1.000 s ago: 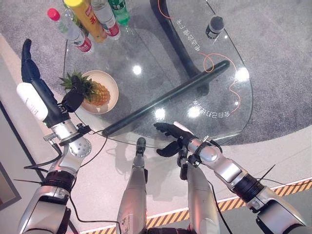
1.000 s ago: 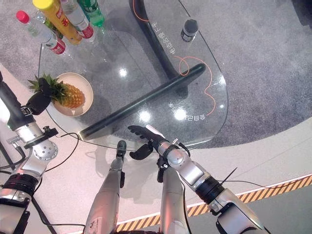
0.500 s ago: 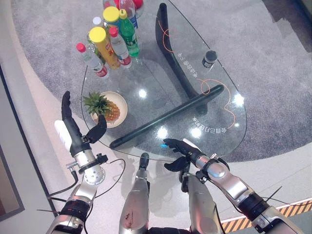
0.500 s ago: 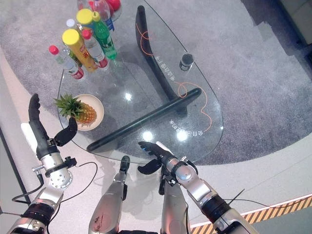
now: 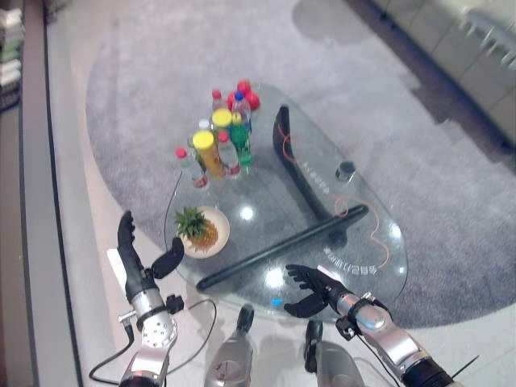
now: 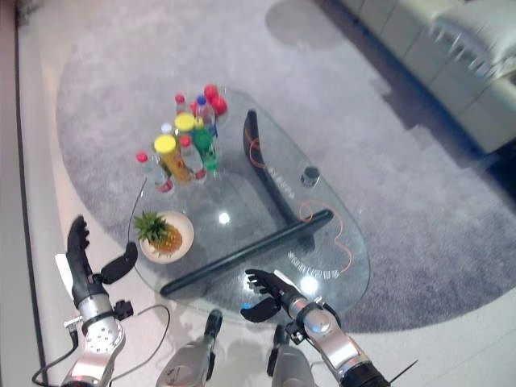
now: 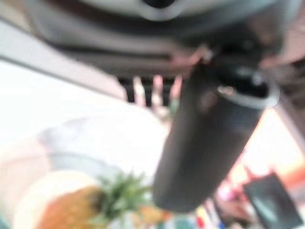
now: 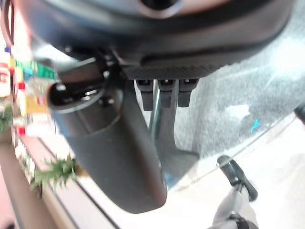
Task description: Pick up the fruit to the plate
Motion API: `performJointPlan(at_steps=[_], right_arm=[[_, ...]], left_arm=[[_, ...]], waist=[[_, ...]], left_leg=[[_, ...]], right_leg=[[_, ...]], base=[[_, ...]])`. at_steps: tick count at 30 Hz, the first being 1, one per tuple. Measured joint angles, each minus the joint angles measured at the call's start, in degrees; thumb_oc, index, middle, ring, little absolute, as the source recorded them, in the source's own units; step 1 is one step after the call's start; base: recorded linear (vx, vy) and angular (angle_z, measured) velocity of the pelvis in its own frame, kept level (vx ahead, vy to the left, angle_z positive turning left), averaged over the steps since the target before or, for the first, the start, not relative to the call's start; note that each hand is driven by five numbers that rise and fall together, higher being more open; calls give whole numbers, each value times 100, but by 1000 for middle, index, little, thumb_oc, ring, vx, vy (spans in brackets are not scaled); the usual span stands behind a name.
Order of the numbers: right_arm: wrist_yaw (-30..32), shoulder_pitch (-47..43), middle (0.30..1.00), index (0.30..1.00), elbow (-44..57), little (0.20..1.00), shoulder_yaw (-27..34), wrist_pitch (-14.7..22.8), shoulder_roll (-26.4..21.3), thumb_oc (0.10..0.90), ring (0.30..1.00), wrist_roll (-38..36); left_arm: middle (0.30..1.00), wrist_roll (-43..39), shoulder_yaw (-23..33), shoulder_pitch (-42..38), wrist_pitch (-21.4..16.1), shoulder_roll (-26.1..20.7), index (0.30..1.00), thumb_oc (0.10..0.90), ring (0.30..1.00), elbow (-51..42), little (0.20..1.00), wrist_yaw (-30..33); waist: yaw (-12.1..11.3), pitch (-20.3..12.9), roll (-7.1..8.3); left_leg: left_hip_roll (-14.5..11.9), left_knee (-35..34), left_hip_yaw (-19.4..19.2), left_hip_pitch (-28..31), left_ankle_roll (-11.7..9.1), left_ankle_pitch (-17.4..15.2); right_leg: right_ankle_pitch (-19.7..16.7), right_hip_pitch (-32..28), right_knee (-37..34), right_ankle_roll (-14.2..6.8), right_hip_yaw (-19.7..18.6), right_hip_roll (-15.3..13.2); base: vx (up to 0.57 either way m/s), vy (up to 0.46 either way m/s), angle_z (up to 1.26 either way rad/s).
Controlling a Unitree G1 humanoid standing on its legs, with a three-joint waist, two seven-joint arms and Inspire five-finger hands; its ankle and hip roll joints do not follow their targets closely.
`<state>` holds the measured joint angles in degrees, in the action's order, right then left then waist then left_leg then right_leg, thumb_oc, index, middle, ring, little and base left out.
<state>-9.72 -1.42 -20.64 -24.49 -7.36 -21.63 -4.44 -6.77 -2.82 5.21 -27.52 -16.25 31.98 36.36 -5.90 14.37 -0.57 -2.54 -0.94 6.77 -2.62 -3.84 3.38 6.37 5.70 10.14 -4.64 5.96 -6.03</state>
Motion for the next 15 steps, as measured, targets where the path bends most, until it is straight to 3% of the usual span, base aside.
performJointPlan(at_steps=[4, 10, 15], right_arm=[[220, 257, 900, 900, -1080, 900, 207, 16, 509, 800, 900, -19], [387, 273, 900, 900, -2559, 900, 613, 117, 877, 800, 900, -69], [750, 227, 900, 900, -3811, 900, 721, 661, 961, 800, 900, 123]], left_arm=[[900, -1288, 293, 132, 339, 477, 900, 800, 900, 1251, 900, -967], [900, -2360, 167, 408, 850, 742, 900, 800, 900, 2317, 900, -2016], [900, -2632, 164, 343, 1090, 758, 900, 800, 900, 3063, 900, -2483]], waist=[[7, -598, 114], [40, -780, 160], [158, -1094, 57]], left_leg=[[9, -114, -29, 169, 43, -46], [36, -231, -102, 340, 98, -52], [41, -353, -147, 445, 136, -48]], right_leg=[[-140, -312, -440, -45, 5, 0], [-501, -764, -1147, -92, 4, 0], [-681, -974, -1539, -98, 9, 0]], base=[[0, 0, 0], [9, 28, -3], [0, 0, 0]])
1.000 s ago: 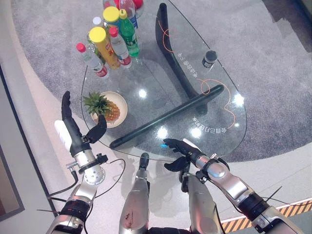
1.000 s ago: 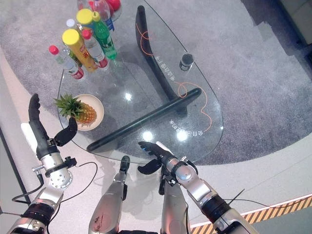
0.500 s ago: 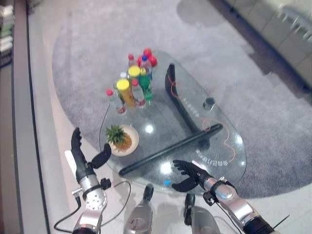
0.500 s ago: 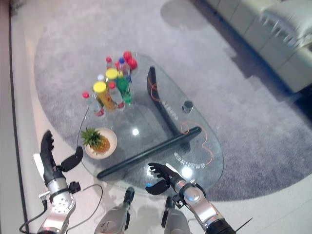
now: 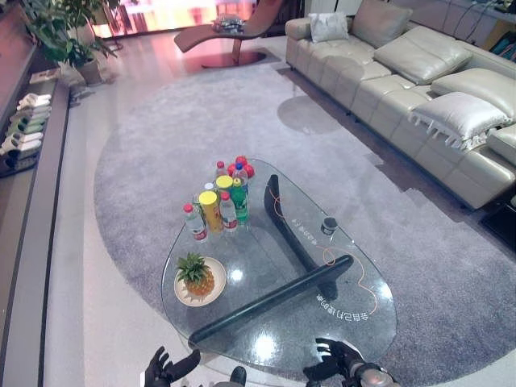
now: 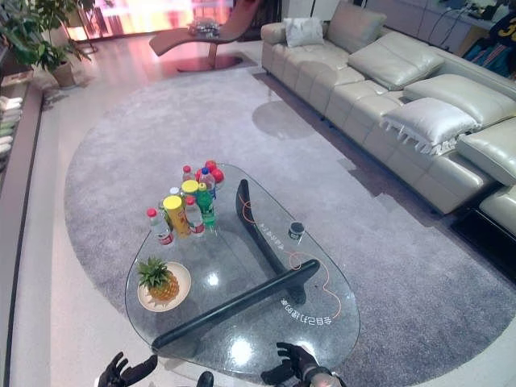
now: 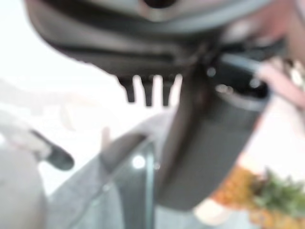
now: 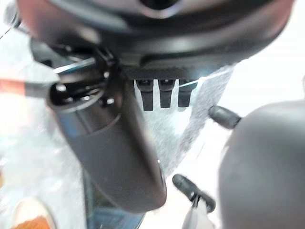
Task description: Pick up the fruit to the plate
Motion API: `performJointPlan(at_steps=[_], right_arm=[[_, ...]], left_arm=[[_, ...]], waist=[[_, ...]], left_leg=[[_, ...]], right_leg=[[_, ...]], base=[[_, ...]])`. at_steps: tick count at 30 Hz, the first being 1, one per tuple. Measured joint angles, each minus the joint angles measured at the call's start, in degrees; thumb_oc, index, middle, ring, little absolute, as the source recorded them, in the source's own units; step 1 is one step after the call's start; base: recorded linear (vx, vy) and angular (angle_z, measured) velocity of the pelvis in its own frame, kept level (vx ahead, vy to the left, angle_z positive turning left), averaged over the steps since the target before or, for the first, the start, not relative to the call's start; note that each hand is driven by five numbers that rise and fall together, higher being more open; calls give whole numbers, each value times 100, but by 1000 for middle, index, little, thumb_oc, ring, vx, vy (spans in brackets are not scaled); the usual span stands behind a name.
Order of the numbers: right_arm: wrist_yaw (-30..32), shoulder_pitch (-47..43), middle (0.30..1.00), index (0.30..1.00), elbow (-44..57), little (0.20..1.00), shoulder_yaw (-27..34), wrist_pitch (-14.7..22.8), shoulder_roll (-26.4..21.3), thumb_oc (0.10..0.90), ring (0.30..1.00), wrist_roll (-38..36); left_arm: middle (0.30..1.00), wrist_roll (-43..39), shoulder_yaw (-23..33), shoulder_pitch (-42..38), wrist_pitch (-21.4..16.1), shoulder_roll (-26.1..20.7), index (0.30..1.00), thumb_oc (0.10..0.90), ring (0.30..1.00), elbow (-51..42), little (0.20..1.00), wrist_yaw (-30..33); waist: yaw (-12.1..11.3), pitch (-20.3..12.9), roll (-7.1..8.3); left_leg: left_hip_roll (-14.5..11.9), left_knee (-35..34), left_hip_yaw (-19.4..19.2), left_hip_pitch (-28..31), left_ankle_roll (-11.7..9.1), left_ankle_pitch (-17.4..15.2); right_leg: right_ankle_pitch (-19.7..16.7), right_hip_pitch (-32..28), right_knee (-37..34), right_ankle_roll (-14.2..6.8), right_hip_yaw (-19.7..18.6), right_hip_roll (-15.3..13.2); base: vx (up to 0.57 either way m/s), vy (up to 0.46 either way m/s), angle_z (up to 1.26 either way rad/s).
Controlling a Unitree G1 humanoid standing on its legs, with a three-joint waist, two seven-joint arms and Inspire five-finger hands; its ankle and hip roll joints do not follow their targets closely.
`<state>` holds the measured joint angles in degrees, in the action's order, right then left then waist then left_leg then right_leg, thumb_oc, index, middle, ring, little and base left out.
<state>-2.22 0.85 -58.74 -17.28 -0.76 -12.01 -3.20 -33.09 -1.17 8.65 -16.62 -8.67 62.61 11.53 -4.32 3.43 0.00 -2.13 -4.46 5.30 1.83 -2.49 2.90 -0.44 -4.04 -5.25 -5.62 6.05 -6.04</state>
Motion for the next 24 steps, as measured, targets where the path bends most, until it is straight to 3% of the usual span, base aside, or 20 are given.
performJointPlan(at_steps=[3, 8, 16, 24], right_arm=[[162, -31, 900, 900, -420, 900, 133, 212, 5, 800, 900, 110], [386, -178, 900, 900, -1103, 900, 308, 447, -2, 800, 900, 382], [-172, -225, 900, 900, -1522, 900, 858, -17, -5, 800, 900, 245], [-356, -235, 900, 900, -1610, 900, 857, -90, -33, 800, 900, 253]], left_arm=[[900, -188, 7, -97, 35, 34, 900, 800, 900, 323, 900, -241], [900, -267, -46, -430, 484, 52, 900, 800, 900, 1012, 900, -628], [900, 16, -21, -485, 1513, -1, 900, 800, 900, 1330, 900, -859], [900, 21, -40, -482, 1855, -92, 900, 800, 900, 1330, 900, -1317]], waist=[[66, -95, -95], [135, -313, -166], [159, -374, -126], [147, -441, -165]], left_leg=[[-34, -43, -22, 107, 2, -1], [-35, -43, -28, 108, 0, 0], [-15, -48, -25, 117, 0, -1], [-17, -51, -15, 127, -1, 0]], right_leg=[[14, -76, -1, -6, 3, 8], [17, -84, 0, 0, 5, 8], [34, -136, 1, 26, 56, 3], [58, -184, 5, 32, 126, -1]], base=[[8, 12, -4], [2, 8, 1], [42, 9, 1], [14, 4, 4]])
